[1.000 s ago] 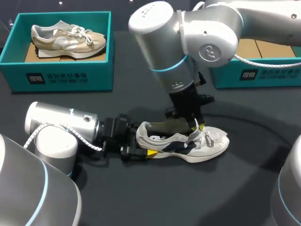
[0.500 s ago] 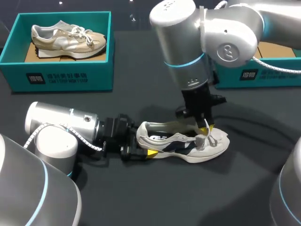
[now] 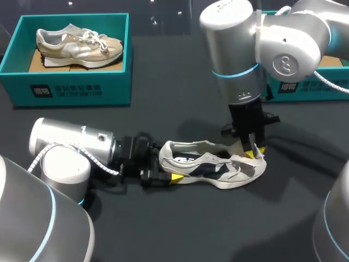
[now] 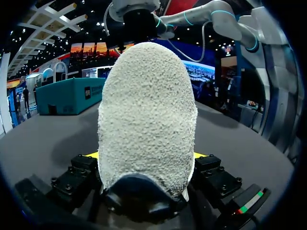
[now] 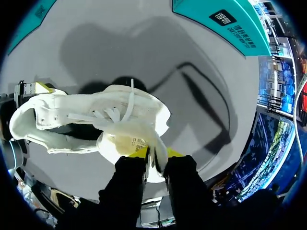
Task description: Take the shoe out of the shoebox, open the shoe tongue, remove and reinsert the insole, then place the shoe into the shoebox
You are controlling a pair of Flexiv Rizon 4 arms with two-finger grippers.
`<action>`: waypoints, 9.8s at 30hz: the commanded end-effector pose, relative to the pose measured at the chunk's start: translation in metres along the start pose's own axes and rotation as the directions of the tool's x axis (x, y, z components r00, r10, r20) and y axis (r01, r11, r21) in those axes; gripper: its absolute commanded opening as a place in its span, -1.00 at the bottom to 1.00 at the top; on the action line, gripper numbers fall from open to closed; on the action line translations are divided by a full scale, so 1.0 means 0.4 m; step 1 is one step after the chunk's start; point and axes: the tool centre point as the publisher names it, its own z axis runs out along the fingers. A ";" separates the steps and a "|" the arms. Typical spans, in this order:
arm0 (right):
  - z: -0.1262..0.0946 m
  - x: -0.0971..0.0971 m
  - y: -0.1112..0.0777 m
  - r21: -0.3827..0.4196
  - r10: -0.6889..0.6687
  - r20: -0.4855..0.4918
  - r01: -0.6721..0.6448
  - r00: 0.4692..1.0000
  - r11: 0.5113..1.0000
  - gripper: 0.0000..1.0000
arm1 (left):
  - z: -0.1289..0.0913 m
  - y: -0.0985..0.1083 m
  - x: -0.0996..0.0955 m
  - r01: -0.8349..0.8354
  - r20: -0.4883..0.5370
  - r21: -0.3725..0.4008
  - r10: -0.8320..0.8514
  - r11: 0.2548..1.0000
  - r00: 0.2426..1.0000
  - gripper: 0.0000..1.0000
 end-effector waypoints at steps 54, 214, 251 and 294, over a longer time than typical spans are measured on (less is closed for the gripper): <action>-0.299 0.195 -0.059 -0.271 -0.704 0.293 0.762 0.647 0.588 -0.19 | -0.009 0.010 0.002 -0.001 0.001 0.001 0.001 1.000 1.000 -1.00; -0.027 0.258 0.023 -0.524 -0.875 0.325 0.838 0.358 0.148 -1.00 | -0.009 0.010 0.002 -0.001 0.001 0.001 0.001 1.000 1.000 -1.00; 0.036 0.327 0.136 -0.410 -0.865 0.341 0.887 0.367 0.215 -0.32 | -0.009 0.010 0.002 -0.001 0.001 0.001 0.001 1.000 1.000 -1.00; 0.030 0.303 0.039 -0.508 -0.955 0.199 0.856 0.222 0.093 -1.00 | -0.009 0.010 0.002 -0.001 0.001 0.001 0.001 1.000 1.000 -1.00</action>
